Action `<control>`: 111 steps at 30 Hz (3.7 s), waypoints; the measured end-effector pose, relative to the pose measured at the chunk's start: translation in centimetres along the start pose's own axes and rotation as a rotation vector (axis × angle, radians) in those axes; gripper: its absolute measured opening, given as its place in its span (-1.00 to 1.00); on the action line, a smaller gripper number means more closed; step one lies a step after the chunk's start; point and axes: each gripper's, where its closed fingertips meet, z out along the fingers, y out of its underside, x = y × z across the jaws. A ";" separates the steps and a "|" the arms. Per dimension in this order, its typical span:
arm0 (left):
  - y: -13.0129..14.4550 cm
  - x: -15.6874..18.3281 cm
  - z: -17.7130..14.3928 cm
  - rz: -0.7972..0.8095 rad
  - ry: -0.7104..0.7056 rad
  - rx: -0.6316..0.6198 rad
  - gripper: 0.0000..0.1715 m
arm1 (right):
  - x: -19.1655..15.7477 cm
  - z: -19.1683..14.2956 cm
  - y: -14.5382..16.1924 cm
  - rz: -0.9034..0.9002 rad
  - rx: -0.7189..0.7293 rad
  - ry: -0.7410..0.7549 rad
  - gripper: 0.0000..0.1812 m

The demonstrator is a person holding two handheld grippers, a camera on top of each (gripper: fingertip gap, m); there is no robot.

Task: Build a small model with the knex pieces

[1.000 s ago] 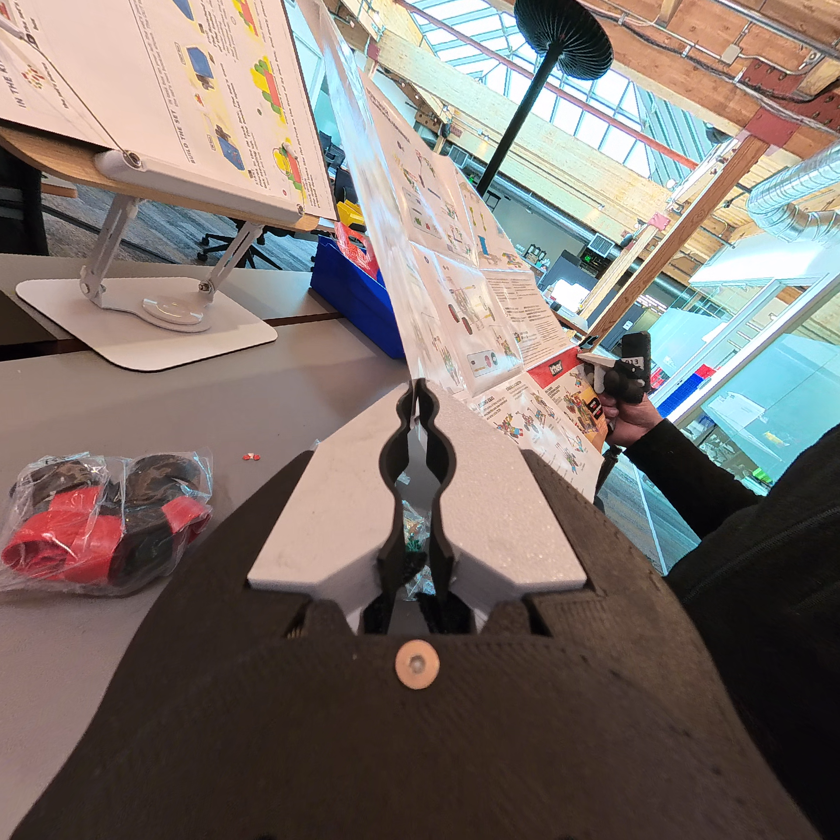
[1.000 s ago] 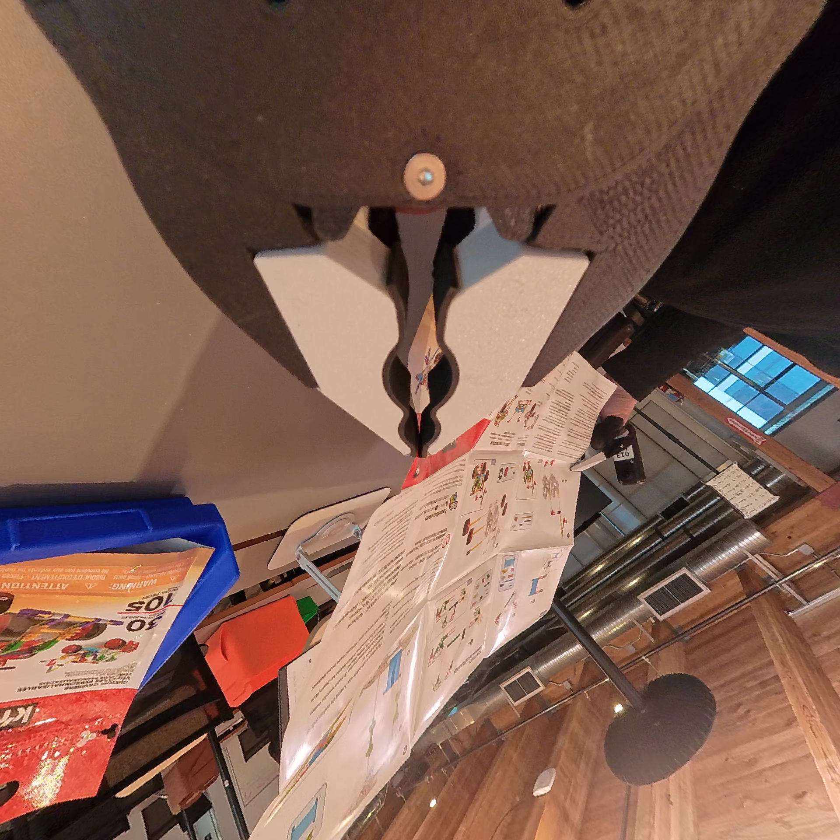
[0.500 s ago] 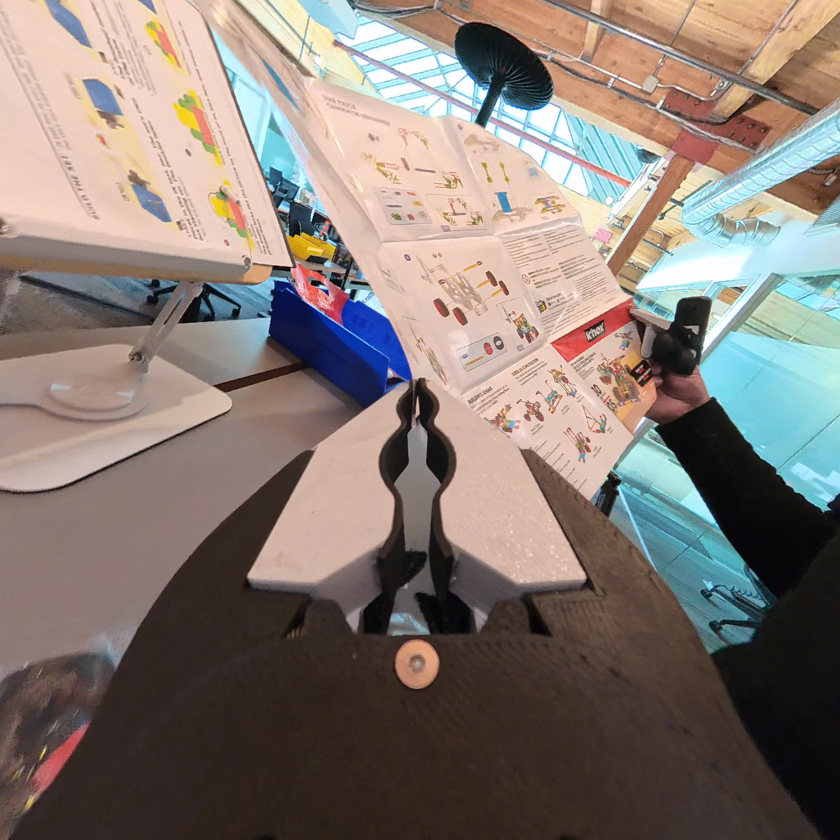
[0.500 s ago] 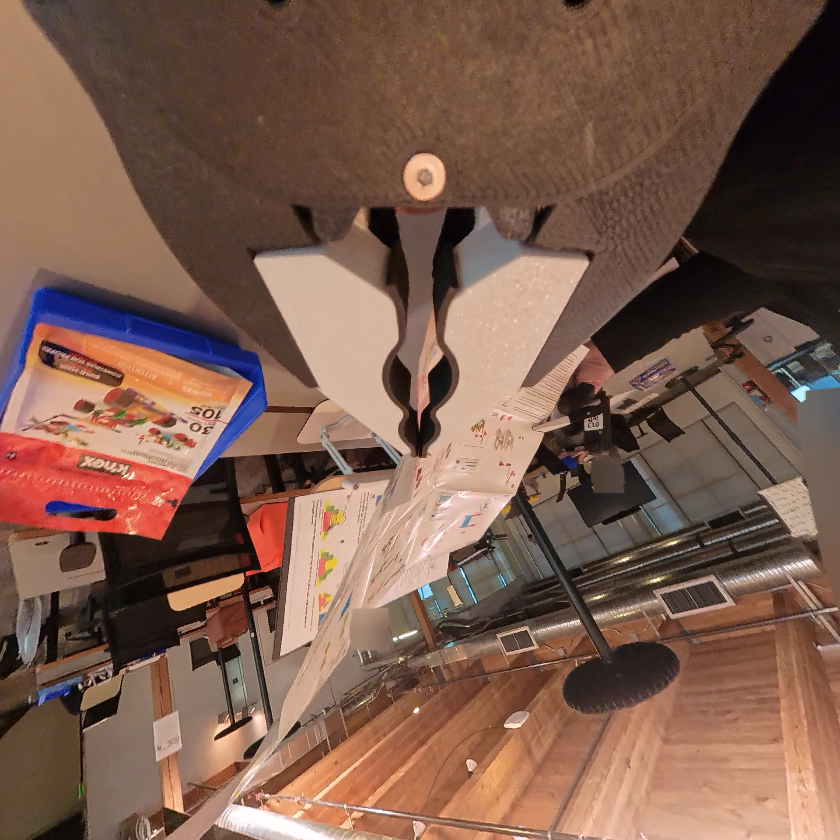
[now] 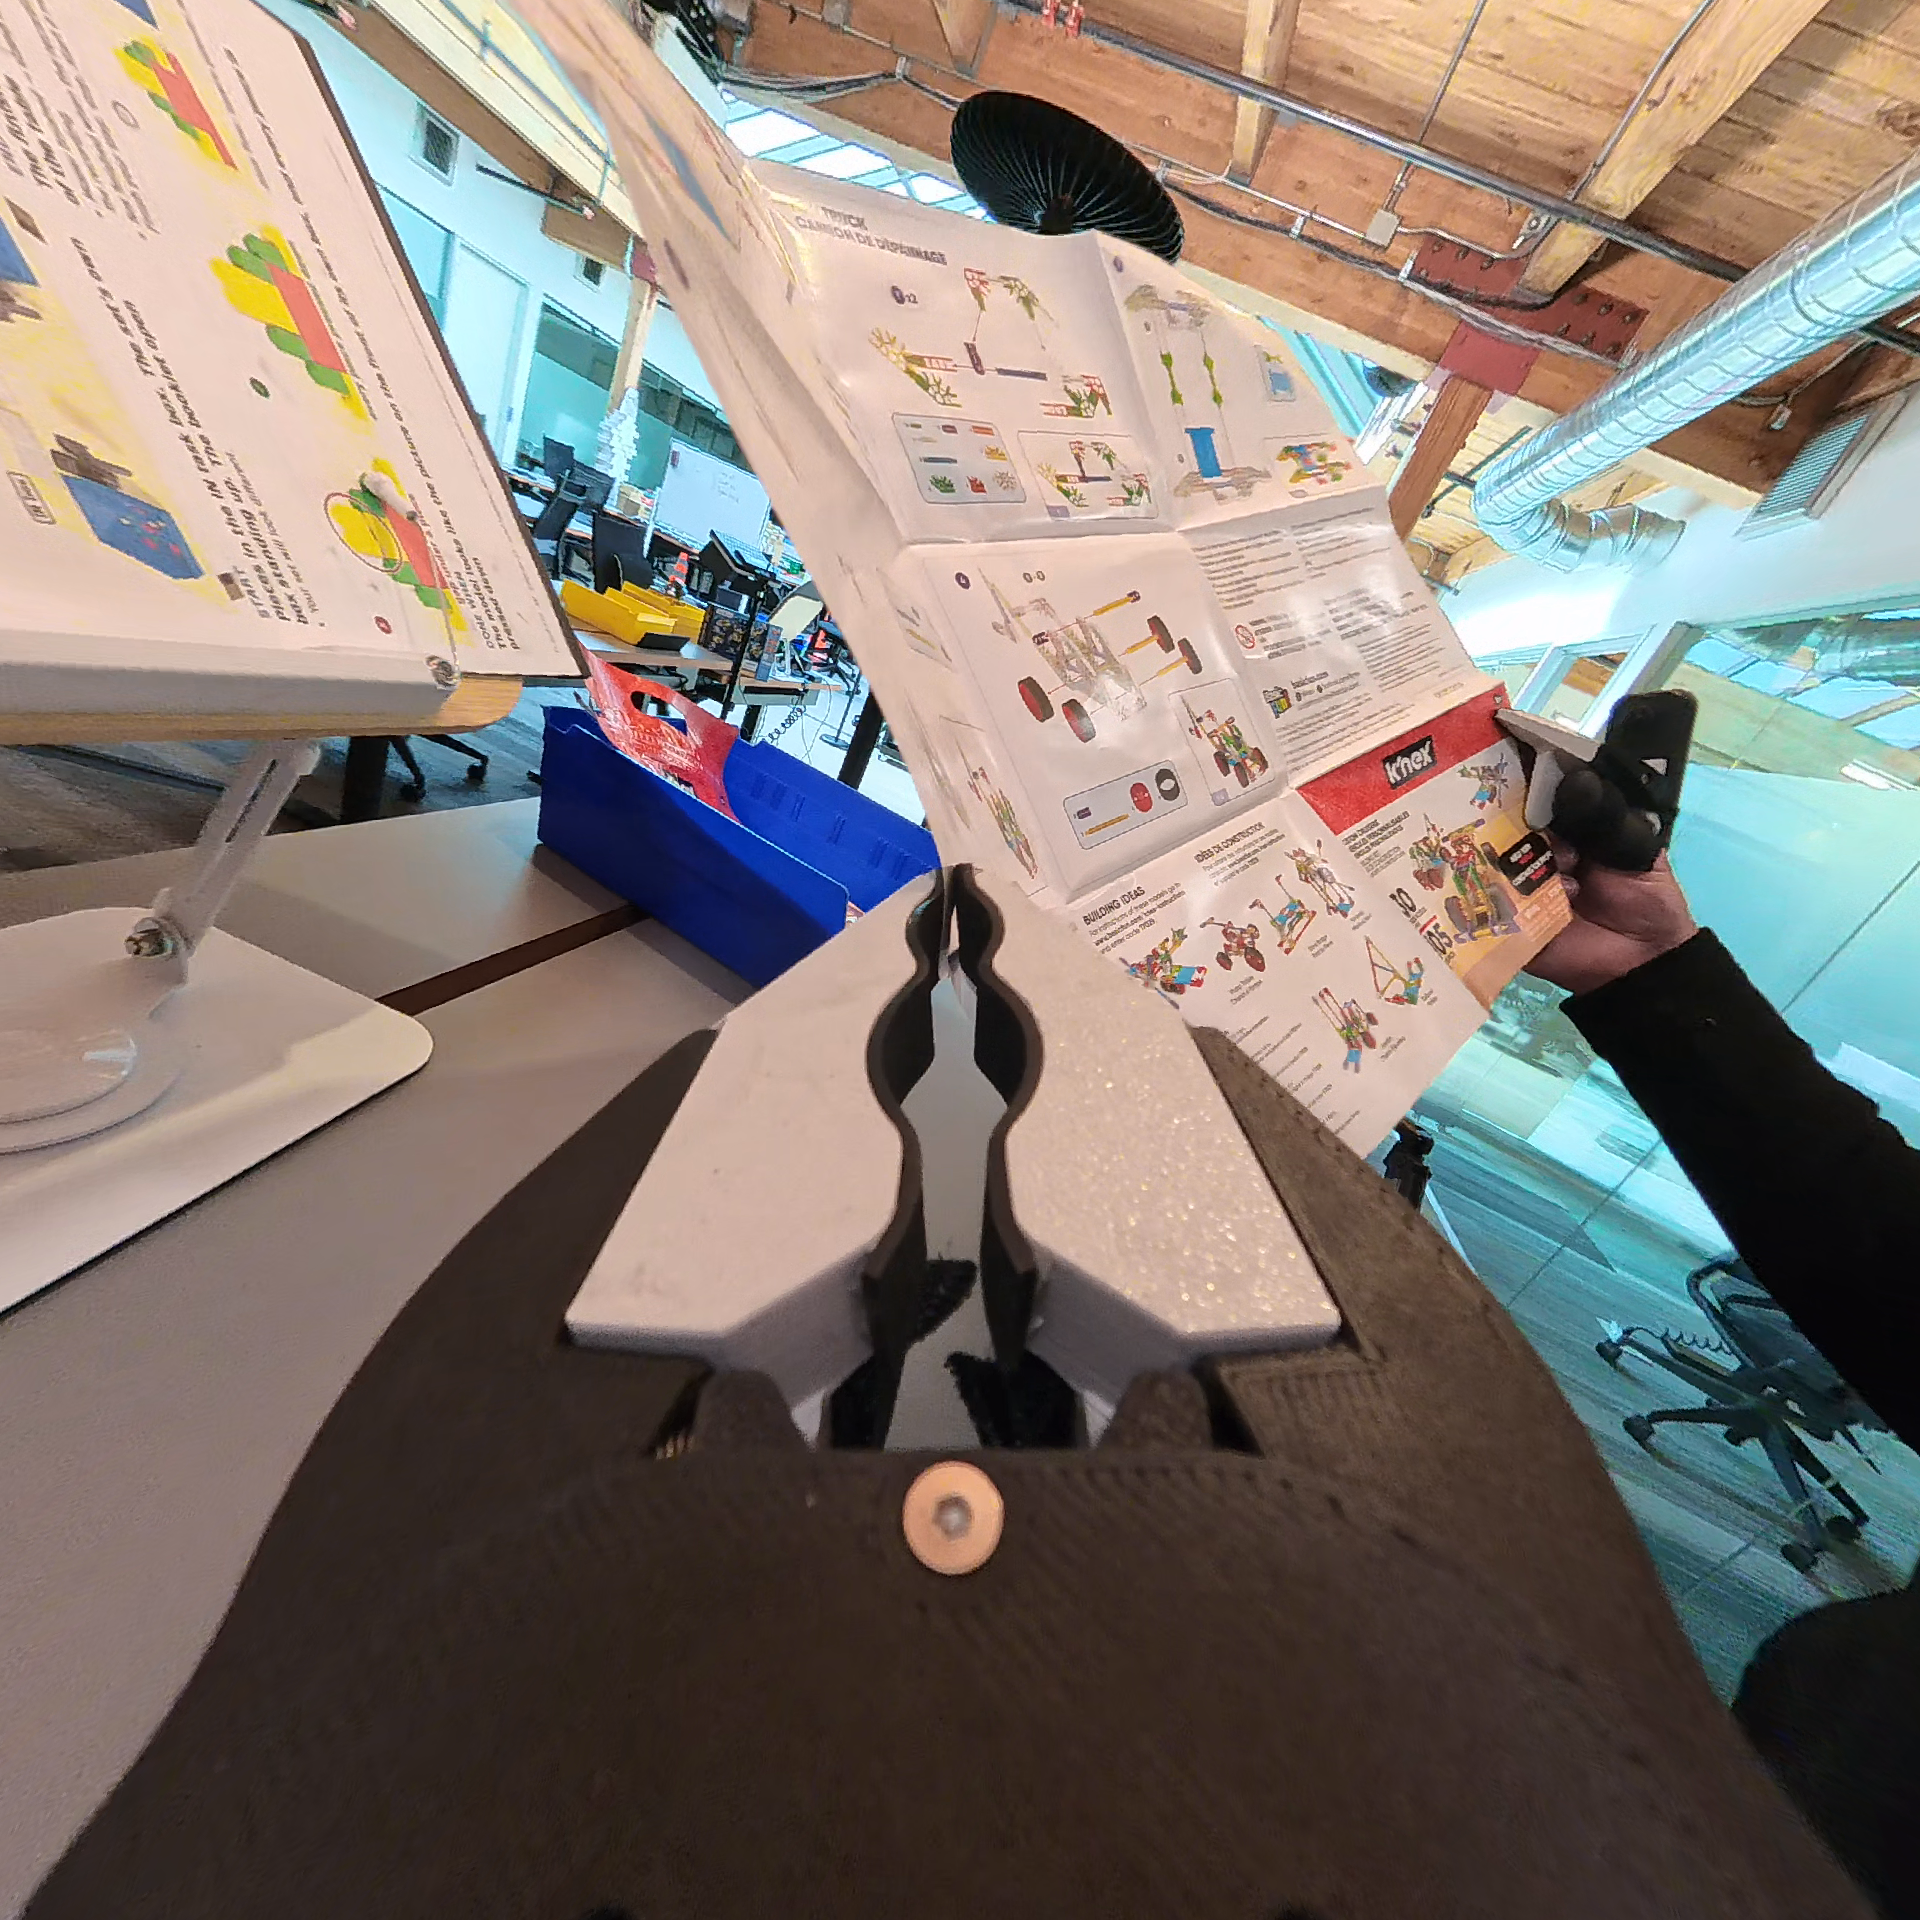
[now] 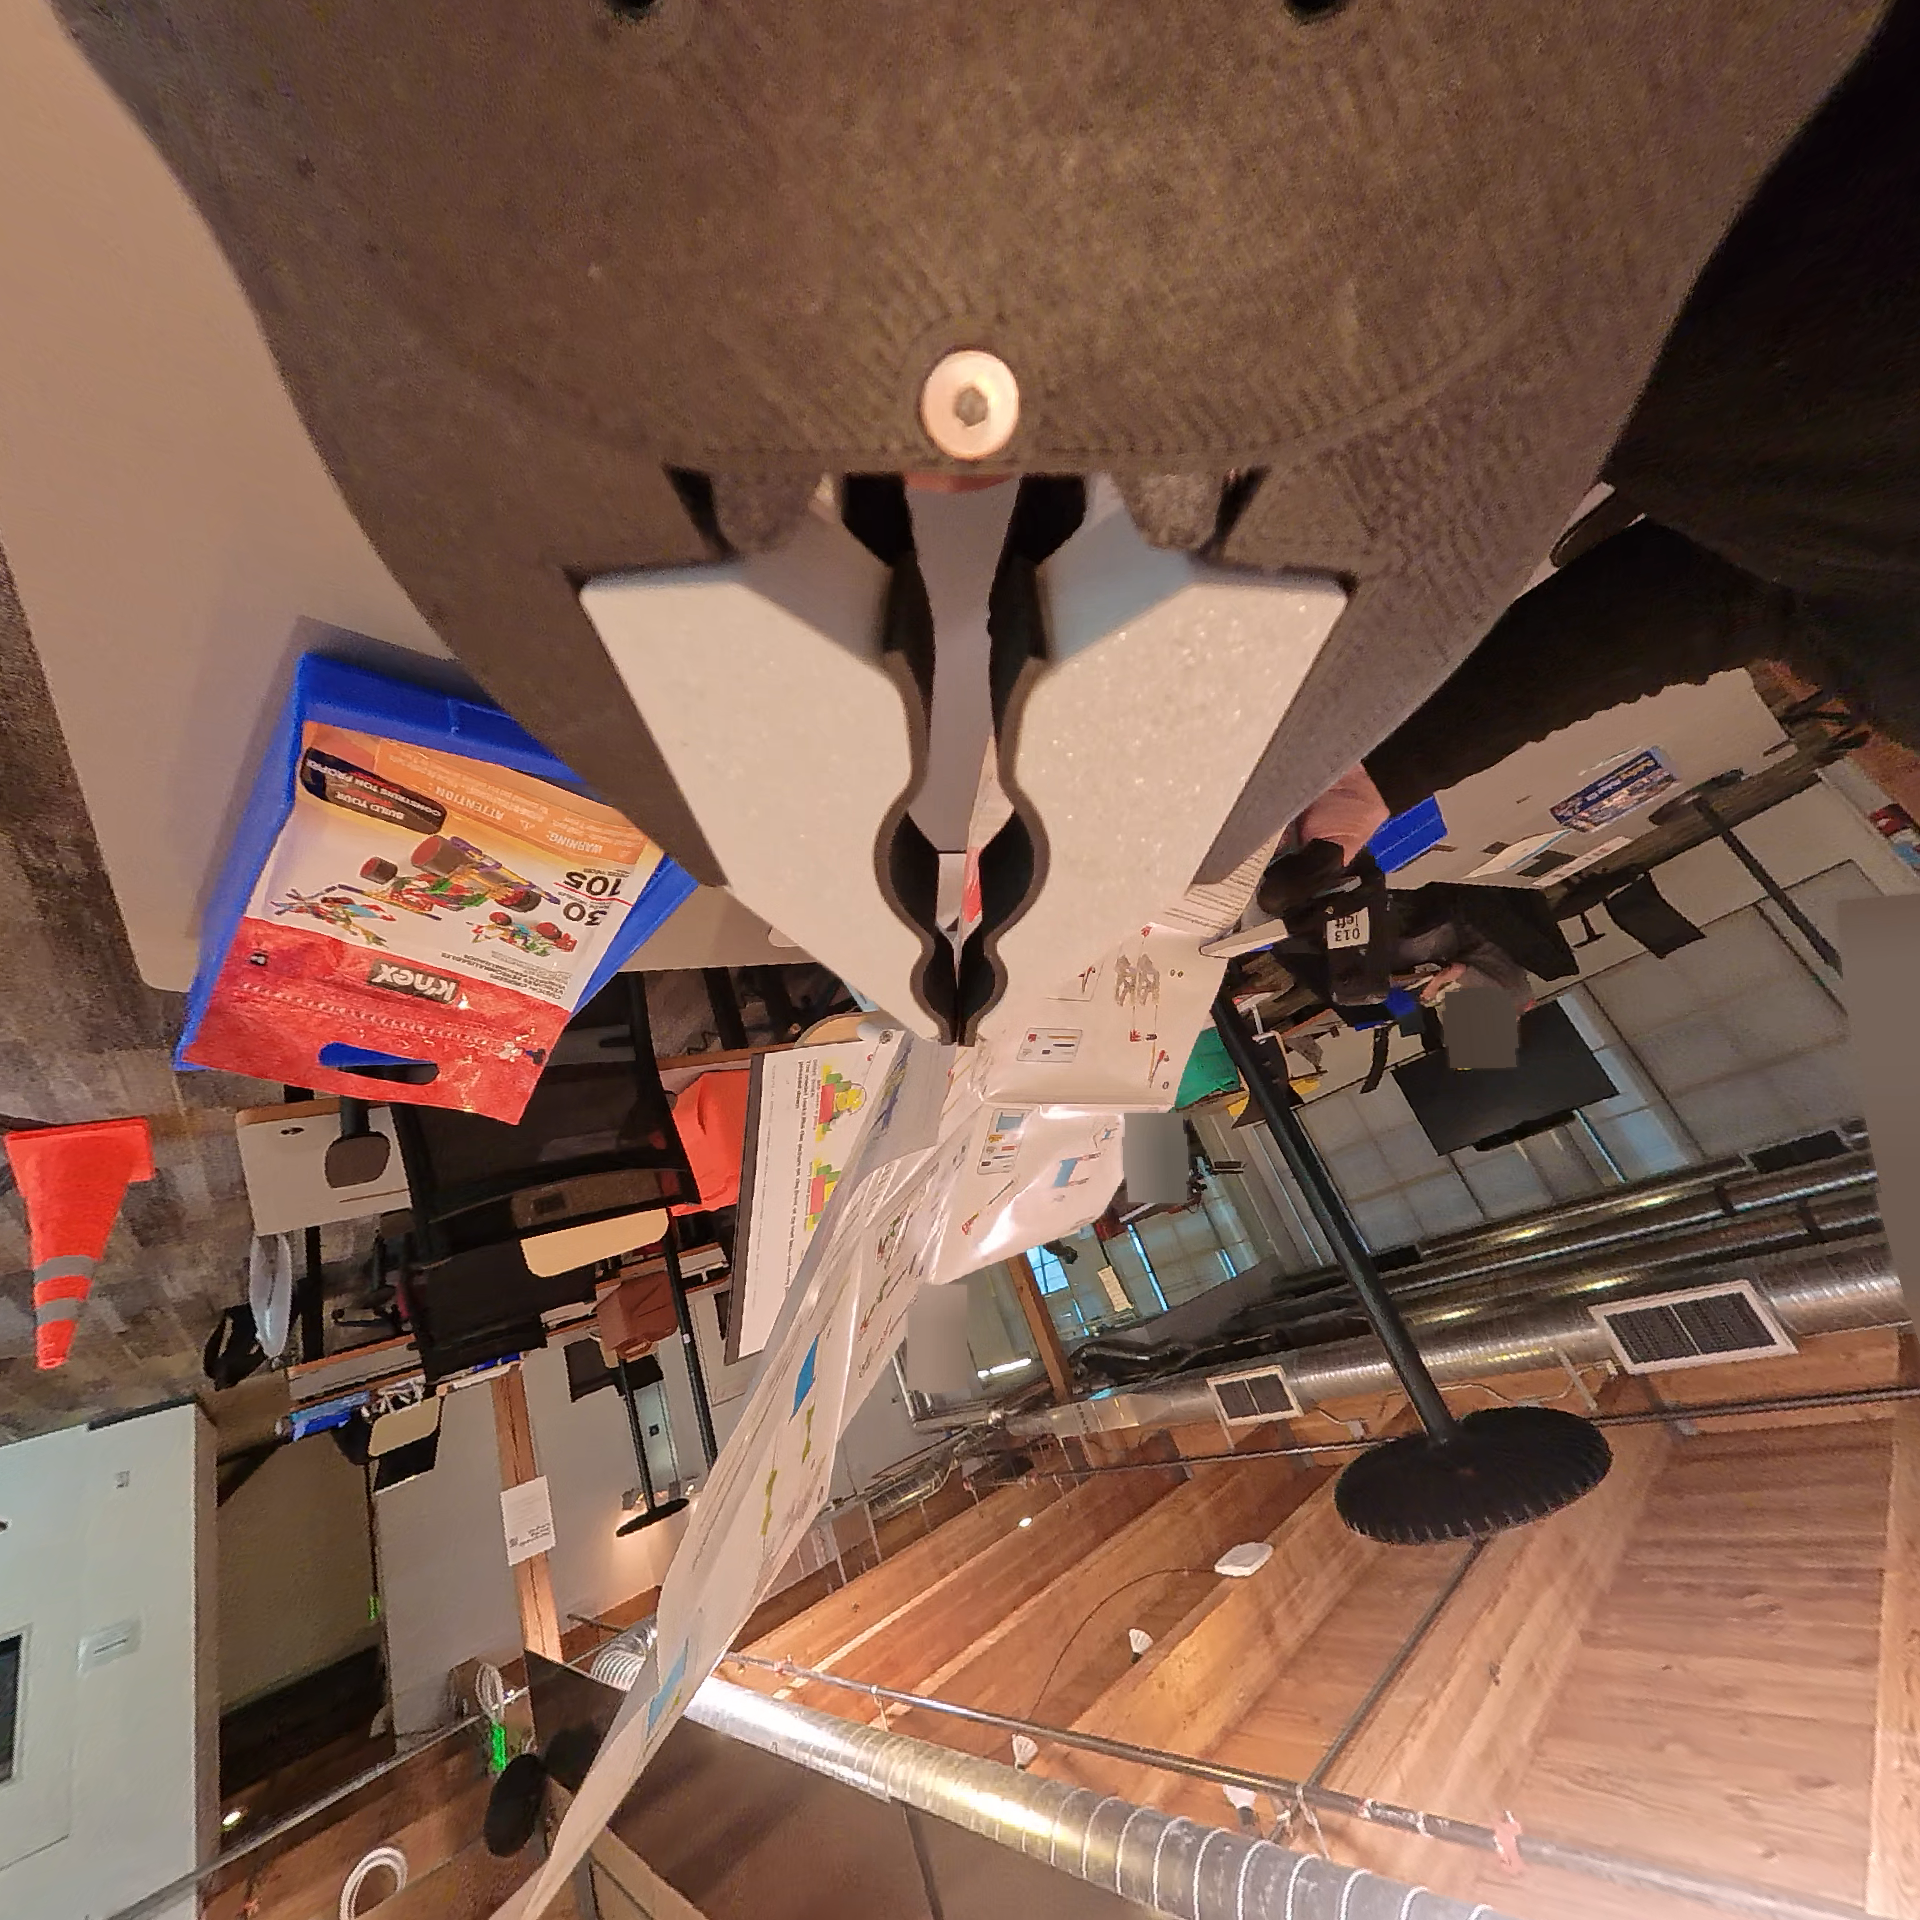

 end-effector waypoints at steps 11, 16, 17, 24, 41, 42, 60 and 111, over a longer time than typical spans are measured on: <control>0.8 0.8 2.8 0.013 0.029 0.004 -1.00 | 0.9 -3.3 -1.0 -0.013 0.026 0.060 -1.00; 1.3 1.2 4.1 0.008 0.046 0.005 -1.00 | 1.2 -4.4 -1.3 -0.016 0.034 0.079 -1.00; 1.4 1.3 4.3 0.006 0.048 0.004 -1.00 | 1.3 -4.6 -1.4 -0.018 0.036 0.083 -1.00; 2.0 1.5 5.7 0.002 0.061 -0.003 -1.00 | 1.6 -5.7 -1.7 -0.022 0.047 0.102 -1.00; 2.8 1.7 8.0 -0.007 0.092 -0.023 -1.00 | -0.3 -7.1 -3.8 -0.066 0.079 0.114 -1.00; 3.0 1.6 8.1 -0.013 0.097 -0.027 -1.00 | -0.7 -7.1 -4.0 -0.071 0.081 0.116 -1.00; 17.5 1.2 13.8 -0.224 0.032 -0.588 0.03 | -18.9 6.5 -11.0 -0.295 0.021 -0.137 -1.00; 7.3 -0.1 -30.9 -0.688 -0.346 -0.013 -0.07 | -31.9 26.5 32.1 -0.234 -0.869 -0.695 -0.32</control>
